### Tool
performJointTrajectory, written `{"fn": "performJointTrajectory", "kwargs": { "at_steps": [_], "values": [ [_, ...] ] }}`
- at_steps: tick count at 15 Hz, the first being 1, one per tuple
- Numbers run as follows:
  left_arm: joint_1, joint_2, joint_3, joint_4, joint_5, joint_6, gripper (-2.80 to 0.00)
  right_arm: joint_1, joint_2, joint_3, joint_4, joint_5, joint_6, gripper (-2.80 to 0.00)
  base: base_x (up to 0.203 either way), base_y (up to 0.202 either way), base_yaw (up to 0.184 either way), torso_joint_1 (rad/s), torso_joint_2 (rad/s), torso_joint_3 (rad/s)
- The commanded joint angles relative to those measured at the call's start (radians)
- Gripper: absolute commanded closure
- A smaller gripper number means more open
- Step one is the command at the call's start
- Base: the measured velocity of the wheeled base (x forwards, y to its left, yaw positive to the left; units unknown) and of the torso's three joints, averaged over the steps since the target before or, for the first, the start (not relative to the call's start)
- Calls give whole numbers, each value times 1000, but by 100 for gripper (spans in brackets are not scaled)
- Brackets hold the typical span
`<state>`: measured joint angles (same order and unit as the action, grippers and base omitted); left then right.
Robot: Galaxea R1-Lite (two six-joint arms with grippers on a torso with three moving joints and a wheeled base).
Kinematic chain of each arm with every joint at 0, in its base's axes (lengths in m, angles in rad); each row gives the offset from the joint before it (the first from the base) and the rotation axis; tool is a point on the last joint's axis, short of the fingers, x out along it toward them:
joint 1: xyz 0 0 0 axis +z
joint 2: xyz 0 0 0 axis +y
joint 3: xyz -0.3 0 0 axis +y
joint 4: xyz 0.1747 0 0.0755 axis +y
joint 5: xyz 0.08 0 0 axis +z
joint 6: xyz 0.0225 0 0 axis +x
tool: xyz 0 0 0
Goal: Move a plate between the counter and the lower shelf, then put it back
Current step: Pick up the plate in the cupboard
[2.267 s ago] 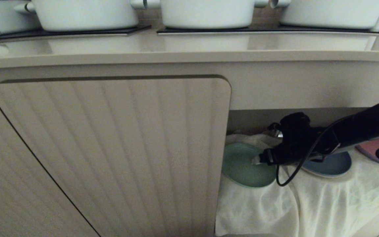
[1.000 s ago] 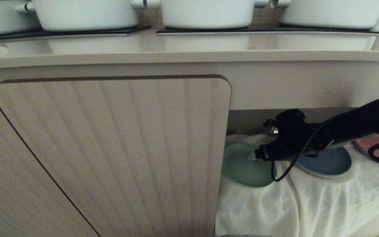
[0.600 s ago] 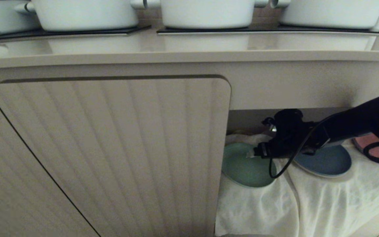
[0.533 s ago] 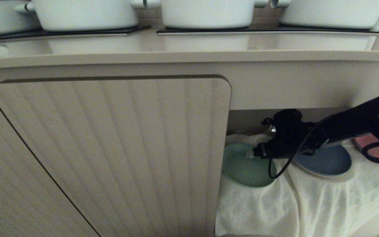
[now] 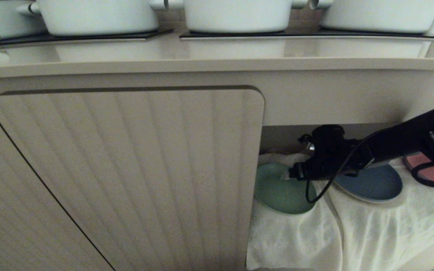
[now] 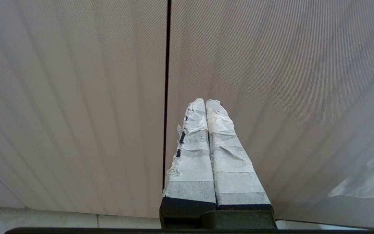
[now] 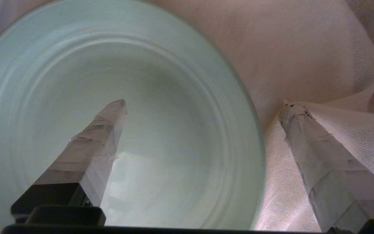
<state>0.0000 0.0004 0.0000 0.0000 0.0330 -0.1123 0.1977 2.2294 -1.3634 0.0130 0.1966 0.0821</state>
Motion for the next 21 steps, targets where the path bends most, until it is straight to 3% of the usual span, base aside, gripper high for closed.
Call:
{"fn": "performJointTrajectory", "kwargs": {
  "at_steps": [1, 13, 14, 21],
  "values": [
    [0, 0, 0, 0, 1, -1, 0, 0, -2, 1, 2, 1, 0, -280, 0, 0, 0, 0, 0, 0],
    [0, 0, 0, 0, 1, -1, 0, -3, -7, 4, 13, -2, -2, -280, 0, 0, 0, 0, 0, 0],
    [0, 0, 0, 0, 1, -1, 0, -4, -5, 4, 12, -2, -2, 0, 0, 0, 0, 0, 0, 0],
    [0, 0, 0, 0, 1, -1, 0, -6, -7, 6, 12, -19, -2, 0, 0, 0, 0, 0, 0, 0]
  ]
}}
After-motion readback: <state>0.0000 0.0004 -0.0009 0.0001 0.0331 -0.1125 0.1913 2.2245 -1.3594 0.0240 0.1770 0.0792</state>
